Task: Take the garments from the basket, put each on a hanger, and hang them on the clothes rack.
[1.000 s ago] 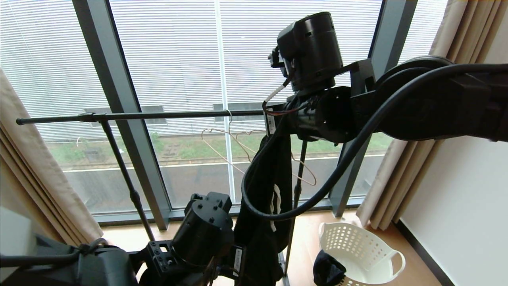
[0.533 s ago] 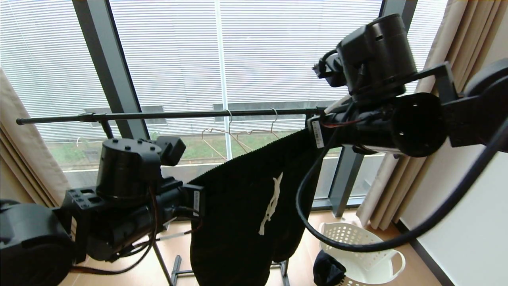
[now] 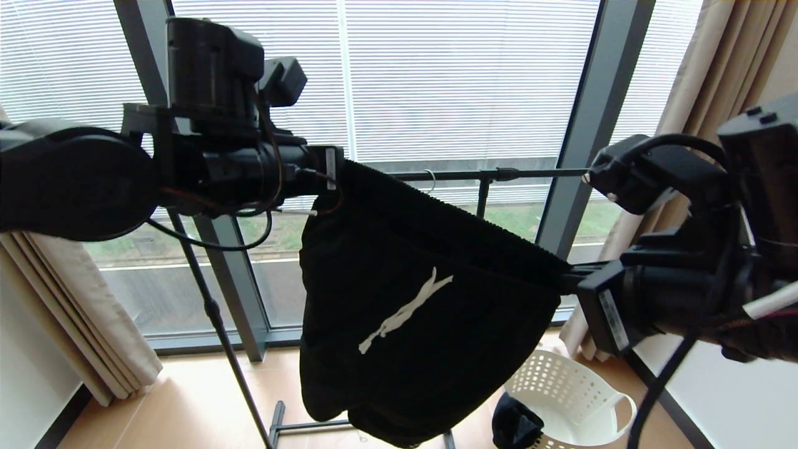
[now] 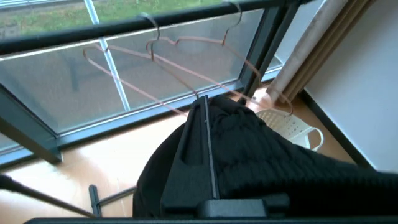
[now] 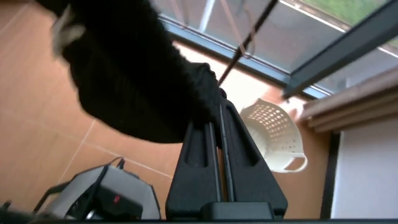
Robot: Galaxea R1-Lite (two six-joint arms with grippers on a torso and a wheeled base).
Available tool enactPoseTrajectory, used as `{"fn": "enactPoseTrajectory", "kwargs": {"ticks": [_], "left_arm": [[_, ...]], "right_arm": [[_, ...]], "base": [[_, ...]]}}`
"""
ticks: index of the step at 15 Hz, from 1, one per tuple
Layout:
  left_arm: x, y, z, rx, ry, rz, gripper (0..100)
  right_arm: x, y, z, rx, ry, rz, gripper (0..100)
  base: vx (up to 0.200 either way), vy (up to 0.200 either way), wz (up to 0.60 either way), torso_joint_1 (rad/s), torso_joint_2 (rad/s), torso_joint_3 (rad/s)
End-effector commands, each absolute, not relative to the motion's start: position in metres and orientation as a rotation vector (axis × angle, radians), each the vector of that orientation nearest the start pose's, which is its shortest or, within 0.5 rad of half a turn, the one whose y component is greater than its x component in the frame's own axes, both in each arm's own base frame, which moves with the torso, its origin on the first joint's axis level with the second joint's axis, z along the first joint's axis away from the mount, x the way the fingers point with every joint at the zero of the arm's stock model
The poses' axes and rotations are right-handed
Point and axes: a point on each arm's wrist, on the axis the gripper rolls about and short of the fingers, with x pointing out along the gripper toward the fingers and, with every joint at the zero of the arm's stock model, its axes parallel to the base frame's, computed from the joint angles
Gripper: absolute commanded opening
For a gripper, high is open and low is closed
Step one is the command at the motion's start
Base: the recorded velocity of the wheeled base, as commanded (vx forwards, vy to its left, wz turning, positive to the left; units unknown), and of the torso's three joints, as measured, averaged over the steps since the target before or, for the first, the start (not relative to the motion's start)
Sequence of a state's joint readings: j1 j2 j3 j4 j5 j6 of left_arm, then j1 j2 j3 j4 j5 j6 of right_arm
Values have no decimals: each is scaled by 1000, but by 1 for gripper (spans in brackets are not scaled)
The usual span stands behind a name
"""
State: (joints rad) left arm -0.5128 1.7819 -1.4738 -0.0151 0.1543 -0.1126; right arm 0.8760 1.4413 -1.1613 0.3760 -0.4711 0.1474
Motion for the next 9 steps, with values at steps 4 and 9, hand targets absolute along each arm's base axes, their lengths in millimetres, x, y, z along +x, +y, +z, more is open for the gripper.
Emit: {"fn": "enactPoseTrajectory", "kwargs": {"ticks": [4, 9], "left_arm": [[366, -216, 285, 14, 341, -370, 0], [362, -225, 285, 19, 346, -391, 0]], "right_arm": [[124, 193, 250, -314, 569, 581, 0], [129, 258, 226, -230, 558, 651, 0]], "base": [[0, 0, 0, 0, 0, 0], [0, 0, 0, 0, 0, 0]]}}
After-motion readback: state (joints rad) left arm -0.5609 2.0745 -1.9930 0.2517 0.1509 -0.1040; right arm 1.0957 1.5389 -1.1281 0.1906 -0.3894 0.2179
